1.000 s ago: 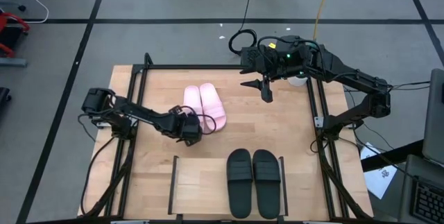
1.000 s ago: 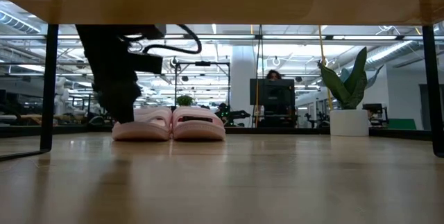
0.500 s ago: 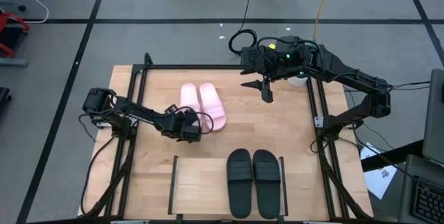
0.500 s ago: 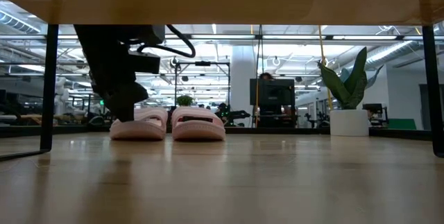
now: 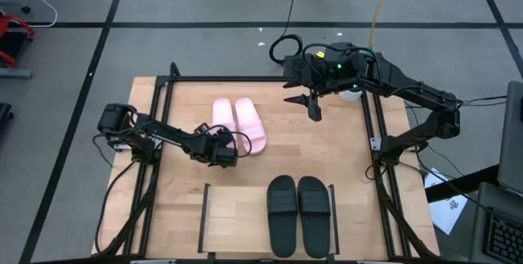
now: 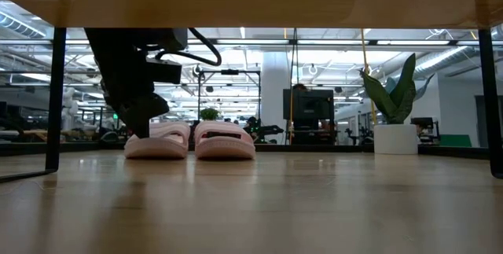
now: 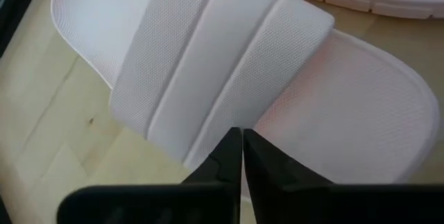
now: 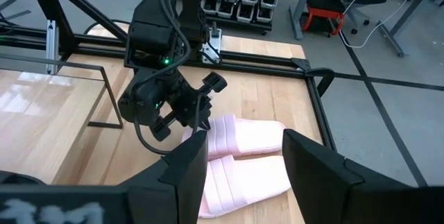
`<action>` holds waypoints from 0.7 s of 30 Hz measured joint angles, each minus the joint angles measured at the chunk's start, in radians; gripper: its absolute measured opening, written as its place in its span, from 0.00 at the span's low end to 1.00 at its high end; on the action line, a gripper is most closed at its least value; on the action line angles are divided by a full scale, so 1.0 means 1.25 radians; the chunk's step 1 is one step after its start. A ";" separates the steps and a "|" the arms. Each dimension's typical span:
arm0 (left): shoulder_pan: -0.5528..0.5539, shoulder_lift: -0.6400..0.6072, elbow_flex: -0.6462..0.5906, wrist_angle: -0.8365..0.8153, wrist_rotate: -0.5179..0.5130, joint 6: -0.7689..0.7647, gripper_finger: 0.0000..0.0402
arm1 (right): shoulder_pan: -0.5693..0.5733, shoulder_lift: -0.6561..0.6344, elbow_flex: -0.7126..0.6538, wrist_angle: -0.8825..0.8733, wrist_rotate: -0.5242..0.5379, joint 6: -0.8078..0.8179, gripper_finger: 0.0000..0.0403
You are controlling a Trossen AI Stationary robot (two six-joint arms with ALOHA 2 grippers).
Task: Pick and place slides into the shelf
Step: Put the left pink slipper on the shelf
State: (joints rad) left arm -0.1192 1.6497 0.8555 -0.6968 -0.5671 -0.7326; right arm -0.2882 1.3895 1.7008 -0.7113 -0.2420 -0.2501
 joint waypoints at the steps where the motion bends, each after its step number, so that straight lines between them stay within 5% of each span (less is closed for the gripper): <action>1: 0.000 0.000 0.000 0.001 0.000 0.001 0.02 | 0.000 0.000 0.000 0.000 0.000 0.000 0.44; 21: 0.000 0.000 0.000 0.003 0.058 0.010 0.22 | 0.000 0.000 0.000 -0.010 0.000 -0.004 0.44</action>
State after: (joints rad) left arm -0.1196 1.6497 0.8555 -0.6927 -0.4945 -0.7201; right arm -0.2882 1.3895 1.7008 -0.7235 -0.2420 -0.2554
